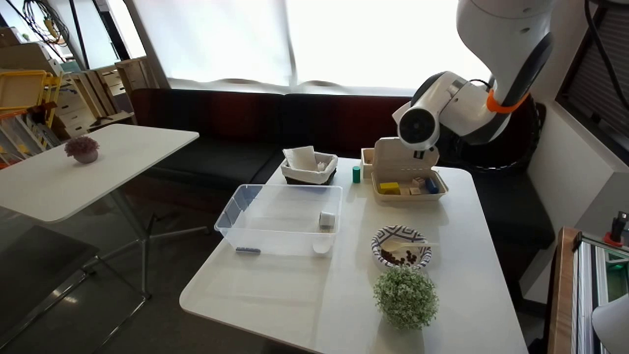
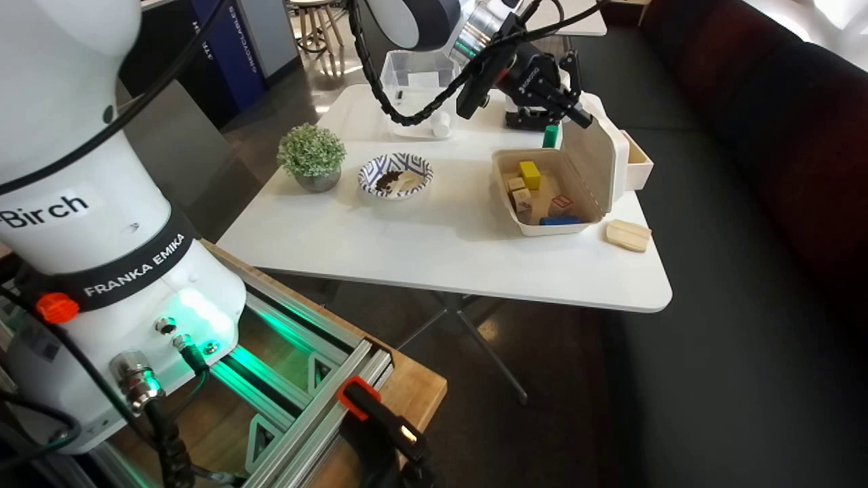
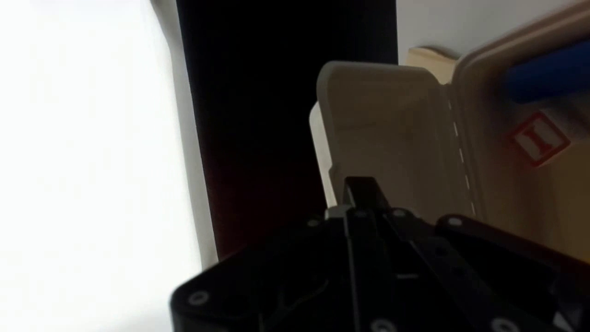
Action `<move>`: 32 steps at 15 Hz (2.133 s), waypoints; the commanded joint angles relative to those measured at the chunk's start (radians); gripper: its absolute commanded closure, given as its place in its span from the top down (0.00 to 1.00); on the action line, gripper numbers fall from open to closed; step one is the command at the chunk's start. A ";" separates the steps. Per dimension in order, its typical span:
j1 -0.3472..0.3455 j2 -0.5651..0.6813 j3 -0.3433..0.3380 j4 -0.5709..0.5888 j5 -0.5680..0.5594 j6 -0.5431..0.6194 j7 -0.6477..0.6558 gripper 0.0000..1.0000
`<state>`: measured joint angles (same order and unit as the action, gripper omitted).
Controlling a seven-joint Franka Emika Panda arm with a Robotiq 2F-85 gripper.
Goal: Open the box
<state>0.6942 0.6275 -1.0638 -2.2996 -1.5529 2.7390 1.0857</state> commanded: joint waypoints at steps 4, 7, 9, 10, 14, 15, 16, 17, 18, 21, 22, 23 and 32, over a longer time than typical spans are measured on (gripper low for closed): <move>-0.001 0.107 0.005 0.041 -0.107 -0.090 0.167 0.00; -0.016 0.133 0.015 0.050 -0.110 -0.093 0.181 0.00; -0.030 0.135 0.025 0.051 -0.104 -0.069 0.171 0.00; -0.032 0.133 0.029 0.049 -0.102 -0.064 0.168 0.00; -0.046 0.089 0.052 0.023 -0.069 -0.013 0.095 0.00; -0.058 0.082 0.059 0.021 -0.068 0.021 0.078 0.00; -0.082 0.074 0.071 0.023 -0.071 0.084 0.058 0.00; -0.096 0.084 0.076 0.028 -0.071 0.118 0.048 0.00; -0.115 0.093 0.084 0.033 -0.067 0.162 0.034 0.00; -0.173 0.117 0.111 0.042 -0.046 0.255 -0.018 0.00; -0.193 0.122 0.122 0.045 -0.040 0.283 -0.036 0.00; -0.212 0.127 0.133 0.046 -0.035 0.305 -0.053 0.00; -0.359 0.144 0.238 0.055 0.017 0.442 -0.192 0.00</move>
<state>0.3818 0.7444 -0.8609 -2.2622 -1.5730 3.1348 0.9487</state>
